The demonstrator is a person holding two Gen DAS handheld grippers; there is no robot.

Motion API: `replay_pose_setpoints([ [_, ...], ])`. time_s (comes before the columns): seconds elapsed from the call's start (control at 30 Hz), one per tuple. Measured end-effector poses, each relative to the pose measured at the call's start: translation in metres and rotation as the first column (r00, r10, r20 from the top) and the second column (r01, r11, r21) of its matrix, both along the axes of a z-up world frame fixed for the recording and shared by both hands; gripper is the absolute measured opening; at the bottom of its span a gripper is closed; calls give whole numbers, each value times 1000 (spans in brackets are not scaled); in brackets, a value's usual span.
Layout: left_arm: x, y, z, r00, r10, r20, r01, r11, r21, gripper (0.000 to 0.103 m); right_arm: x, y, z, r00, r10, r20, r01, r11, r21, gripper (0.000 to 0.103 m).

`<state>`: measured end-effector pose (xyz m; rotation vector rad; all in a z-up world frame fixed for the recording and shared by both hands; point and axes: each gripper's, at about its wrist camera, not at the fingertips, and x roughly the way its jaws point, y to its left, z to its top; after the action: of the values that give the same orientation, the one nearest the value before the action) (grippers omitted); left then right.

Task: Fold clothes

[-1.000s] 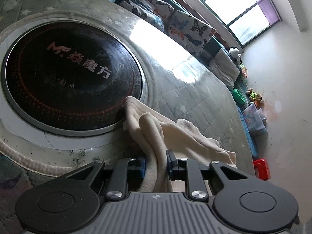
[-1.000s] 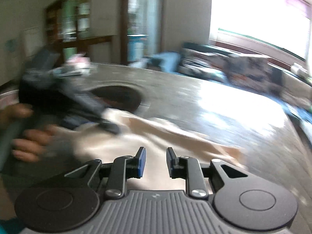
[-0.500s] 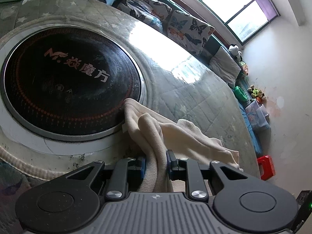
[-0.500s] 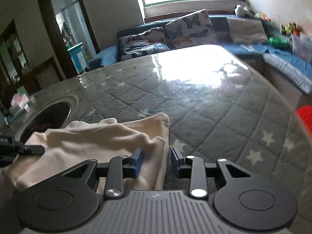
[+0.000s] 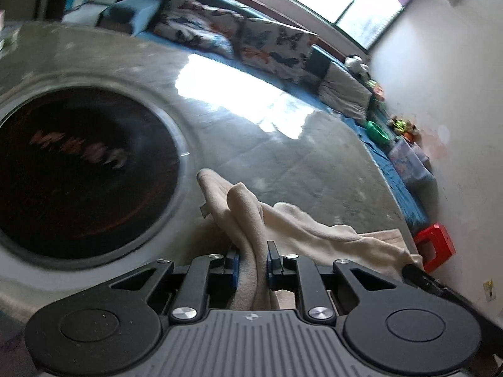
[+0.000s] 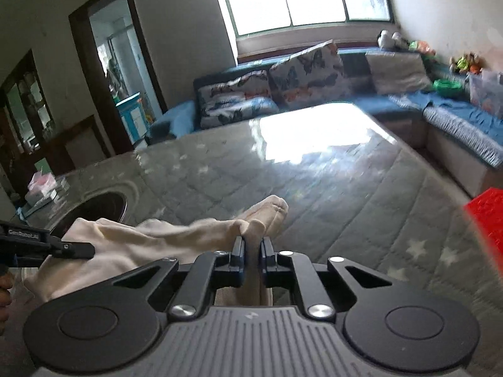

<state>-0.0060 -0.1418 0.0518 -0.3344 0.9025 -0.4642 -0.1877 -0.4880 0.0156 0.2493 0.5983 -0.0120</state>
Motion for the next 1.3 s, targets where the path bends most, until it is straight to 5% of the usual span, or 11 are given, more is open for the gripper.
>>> replay_pose_setpoints([
  [0.63,11,-159,-8,965,-259,43,257,965,47,15,-27,-97,8,952,-308,4,304,939,-158,8],
  [0.83,15,-159,-18,967,-254,13,252,964,79,23,-25,-109,-6,936,-349,-43,338,927,-161,9],
  [0.93,15,-153,-13,970,-240,40,235,967,103,25,-21,-108,-6,941,-334,-49,323,933,-159,11],
  [1.03,11,-151,-8,970,-231,75,220,967,130,38,-18,-107,-7,946,-319,-55,308,938,-157,12],
  [1.3,3,-151,-2,955,-272,118,251,954,165,46,21,-97,-21,960,-262,-103,251,962,-105,14],
])
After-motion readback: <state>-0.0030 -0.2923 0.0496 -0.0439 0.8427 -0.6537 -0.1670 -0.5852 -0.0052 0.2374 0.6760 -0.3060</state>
